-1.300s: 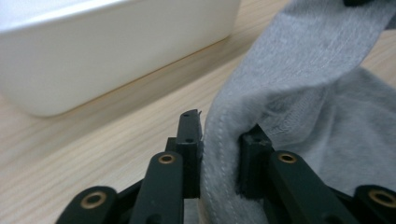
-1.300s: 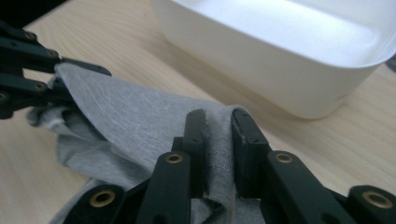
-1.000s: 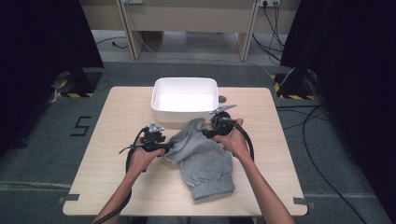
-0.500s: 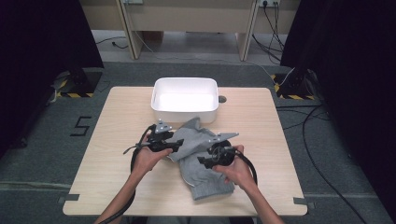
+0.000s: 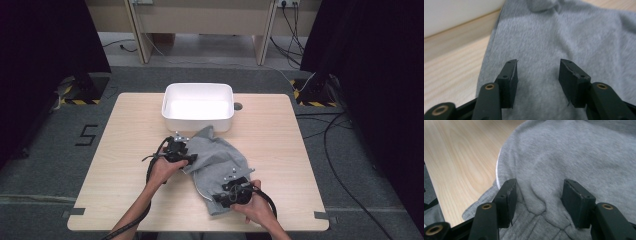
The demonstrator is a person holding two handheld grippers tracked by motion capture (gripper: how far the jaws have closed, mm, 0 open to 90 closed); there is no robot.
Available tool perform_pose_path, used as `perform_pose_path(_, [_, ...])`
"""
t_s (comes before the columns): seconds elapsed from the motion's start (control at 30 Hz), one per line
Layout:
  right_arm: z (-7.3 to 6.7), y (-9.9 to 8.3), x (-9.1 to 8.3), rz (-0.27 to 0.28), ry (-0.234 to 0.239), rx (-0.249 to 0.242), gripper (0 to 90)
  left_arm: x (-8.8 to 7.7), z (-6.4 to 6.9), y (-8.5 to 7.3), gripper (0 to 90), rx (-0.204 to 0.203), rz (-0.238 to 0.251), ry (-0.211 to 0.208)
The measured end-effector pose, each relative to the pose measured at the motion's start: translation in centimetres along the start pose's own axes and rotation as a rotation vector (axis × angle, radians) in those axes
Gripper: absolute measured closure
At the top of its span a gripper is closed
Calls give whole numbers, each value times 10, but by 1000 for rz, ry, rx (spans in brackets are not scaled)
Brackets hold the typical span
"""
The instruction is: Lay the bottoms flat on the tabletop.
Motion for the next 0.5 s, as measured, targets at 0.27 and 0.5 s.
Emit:
perform_pose_path(0.27, [37,-11,-22,-51,-70,-72,512,-27,17,-35,503,40,-39,-79])
perform_pose_path(0.5, [71,-9,-36,-73,-86,-78,514,-55,52,-59,502,57,-32,-146])
Point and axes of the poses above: each handheld gripper's, and its own axes: x roughly forward along the jaws, y roughly out of its top, z roughly to its right, the point moved 7 cm from there along x, roughly forward along the jaws, and after that the axes turned 10 degrees about z, right-handed, at the moved point
